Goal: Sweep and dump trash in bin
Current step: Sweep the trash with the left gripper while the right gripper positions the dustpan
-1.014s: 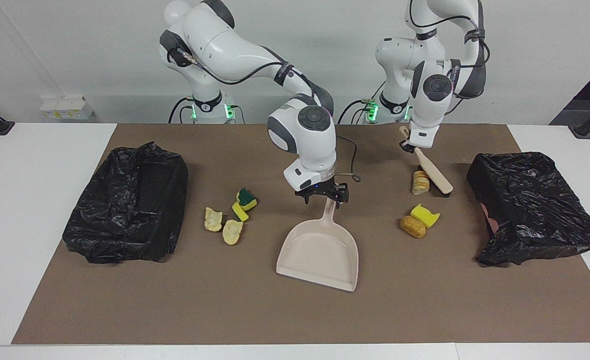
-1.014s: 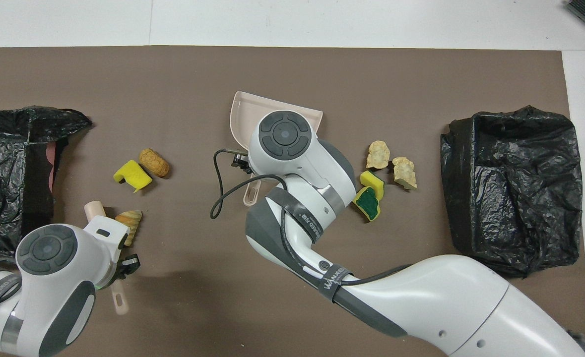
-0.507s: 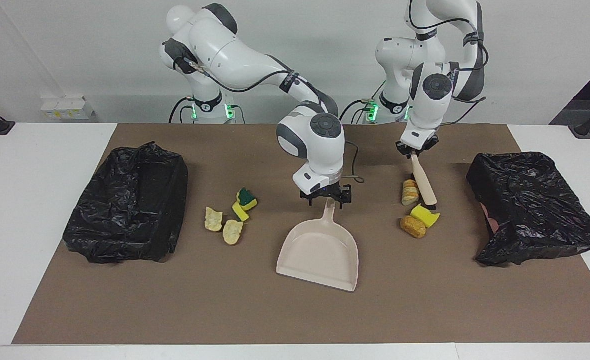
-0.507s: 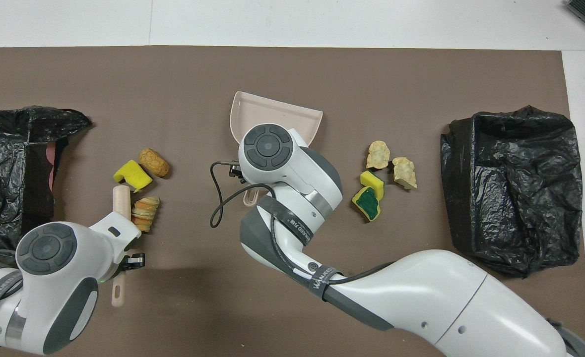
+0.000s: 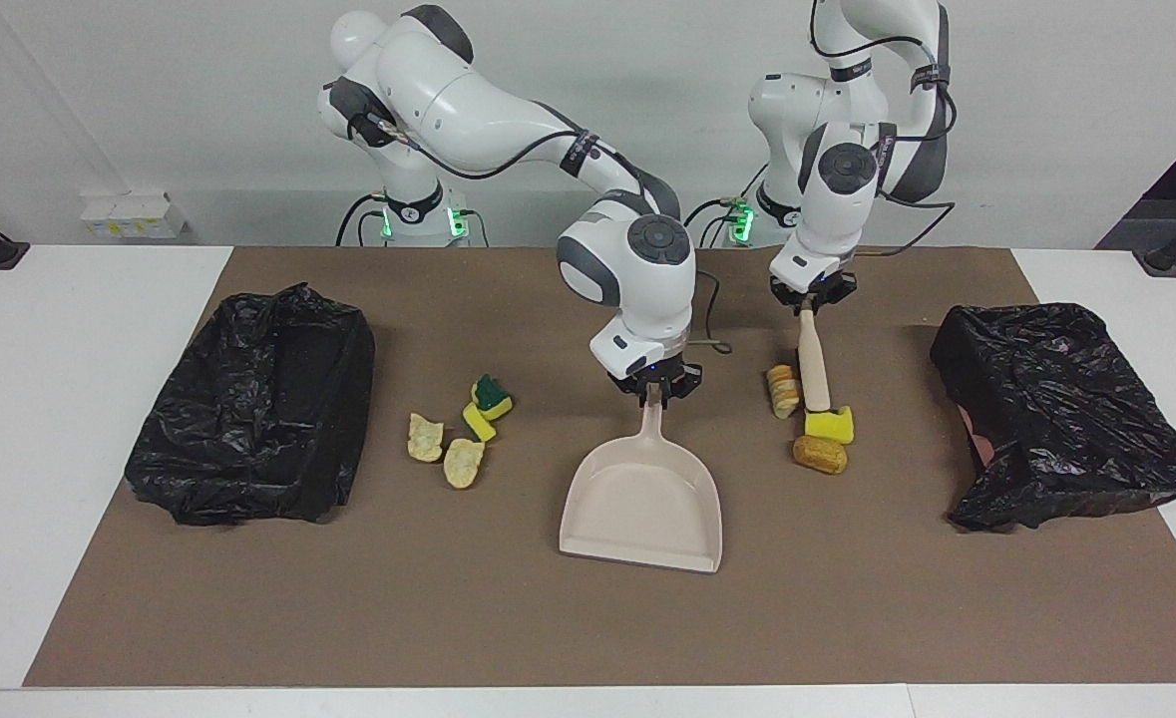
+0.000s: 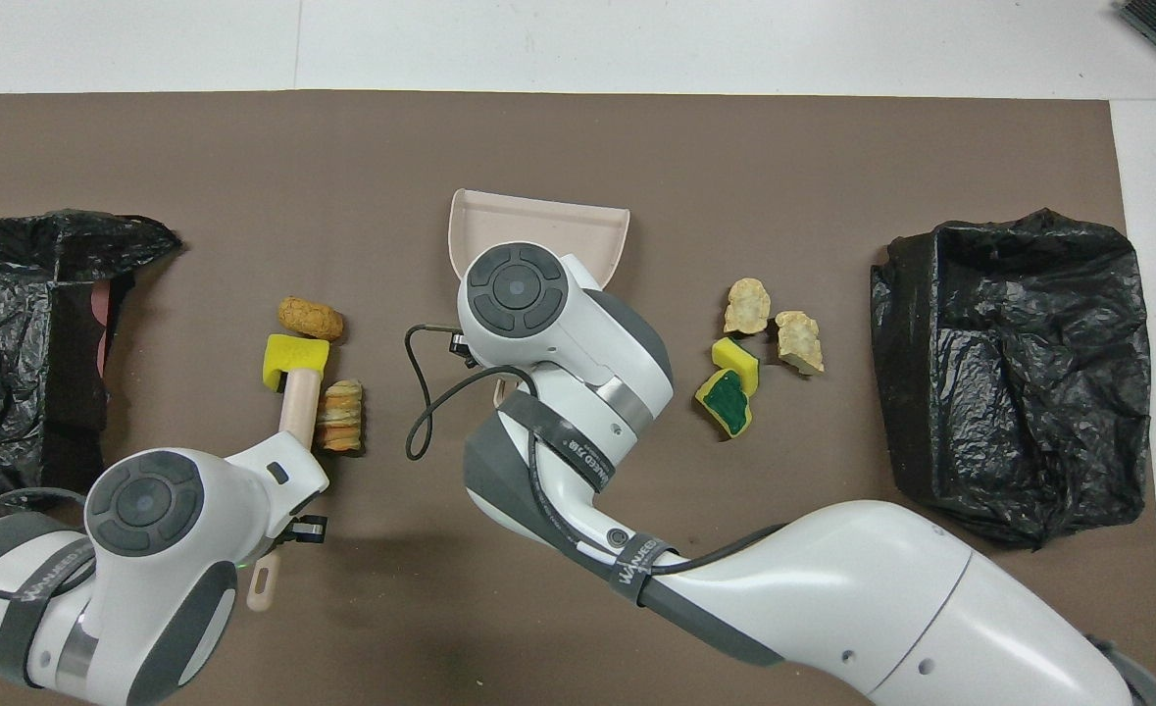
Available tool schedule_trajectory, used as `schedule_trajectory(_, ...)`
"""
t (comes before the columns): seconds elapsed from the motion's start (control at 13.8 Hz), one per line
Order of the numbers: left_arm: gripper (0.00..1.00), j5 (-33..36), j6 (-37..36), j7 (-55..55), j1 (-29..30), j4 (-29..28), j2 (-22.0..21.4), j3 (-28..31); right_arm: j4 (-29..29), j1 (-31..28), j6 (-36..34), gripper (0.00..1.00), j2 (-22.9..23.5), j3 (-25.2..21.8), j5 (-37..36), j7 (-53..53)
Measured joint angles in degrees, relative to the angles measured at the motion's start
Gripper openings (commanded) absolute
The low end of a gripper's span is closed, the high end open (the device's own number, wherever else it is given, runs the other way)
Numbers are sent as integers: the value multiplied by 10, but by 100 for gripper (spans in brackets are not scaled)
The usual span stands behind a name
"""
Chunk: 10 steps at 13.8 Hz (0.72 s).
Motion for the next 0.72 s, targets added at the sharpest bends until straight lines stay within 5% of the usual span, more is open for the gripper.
schedule_trajectory(0.36, 0, -20, -1, 0, -29, 41, 9, 3, -20, -108, -101, 0, -96, 42, 41, -292)
schedule_trajectory(0.72, 0, -13, -49, 36, 8, 107, 9, 9, -80, -146, -224, 0, -199, -5, 134, -669)
